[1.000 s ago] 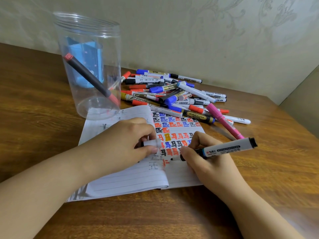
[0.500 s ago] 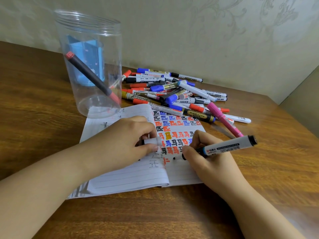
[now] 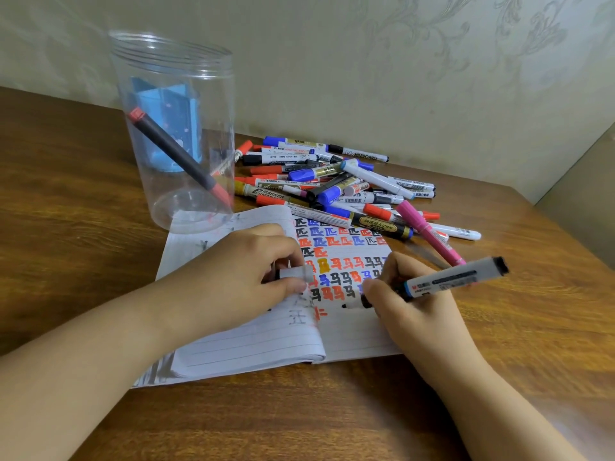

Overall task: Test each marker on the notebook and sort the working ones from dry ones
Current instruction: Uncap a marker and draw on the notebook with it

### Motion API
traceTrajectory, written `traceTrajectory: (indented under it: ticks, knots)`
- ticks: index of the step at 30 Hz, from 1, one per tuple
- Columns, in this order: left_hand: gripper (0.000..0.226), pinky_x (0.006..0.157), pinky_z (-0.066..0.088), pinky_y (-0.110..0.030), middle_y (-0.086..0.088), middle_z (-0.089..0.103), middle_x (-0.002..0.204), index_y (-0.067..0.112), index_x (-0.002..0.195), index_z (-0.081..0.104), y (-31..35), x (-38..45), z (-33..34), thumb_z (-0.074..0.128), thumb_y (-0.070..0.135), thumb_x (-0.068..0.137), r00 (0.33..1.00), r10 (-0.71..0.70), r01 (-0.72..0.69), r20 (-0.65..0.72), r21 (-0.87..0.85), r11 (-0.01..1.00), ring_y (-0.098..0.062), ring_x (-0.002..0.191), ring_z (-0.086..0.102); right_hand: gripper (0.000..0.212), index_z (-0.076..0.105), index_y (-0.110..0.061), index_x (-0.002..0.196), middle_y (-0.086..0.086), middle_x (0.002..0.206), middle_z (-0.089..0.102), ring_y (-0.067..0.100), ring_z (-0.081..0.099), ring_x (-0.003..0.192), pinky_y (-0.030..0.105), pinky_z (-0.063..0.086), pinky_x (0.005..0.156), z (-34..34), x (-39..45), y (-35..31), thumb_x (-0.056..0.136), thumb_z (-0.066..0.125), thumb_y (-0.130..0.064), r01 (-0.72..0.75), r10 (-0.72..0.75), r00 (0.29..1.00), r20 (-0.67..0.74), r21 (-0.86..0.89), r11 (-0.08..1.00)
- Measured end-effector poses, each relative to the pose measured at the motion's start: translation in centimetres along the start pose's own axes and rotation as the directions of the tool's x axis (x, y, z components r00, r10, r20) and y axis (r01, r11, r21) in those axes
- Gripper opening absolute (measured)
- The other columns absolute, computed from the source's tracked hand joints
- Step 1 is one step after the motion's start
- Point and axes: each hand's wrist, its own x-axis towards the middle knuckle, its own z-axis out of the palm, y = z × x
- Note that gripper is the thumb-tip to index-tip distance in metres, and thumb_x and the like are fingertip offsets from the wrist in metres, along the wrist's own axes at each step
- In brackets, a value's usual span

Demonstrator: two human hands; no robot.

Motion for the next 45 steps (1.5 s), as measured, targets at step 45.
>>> traceTrajectory:
  ticks: [45]
  knots:
    - [0.008, 0.067, 0.041, -0.006, 0.019, 0.058, 0.087, 0.033, 0.095, 0.058, 4.0, -1.3, -4.4, 0.057, 0.034, 0.088, 1.000, -0.003, 0.004, 0.003, -0.052, 0.999, 0.008, 0.084, 0.052, 0.057, 0.062, -0.005, 0.094, 0.004, 0.052, 0.052, 0.013, 0.043, 0.047, 0.026, 0.038, 0.050, -2.5, -0.6, -6.4, 0.073, 0.059, -0.057, -0.006, 0.048, 0.997, -0.058, 0.571, 0.821]
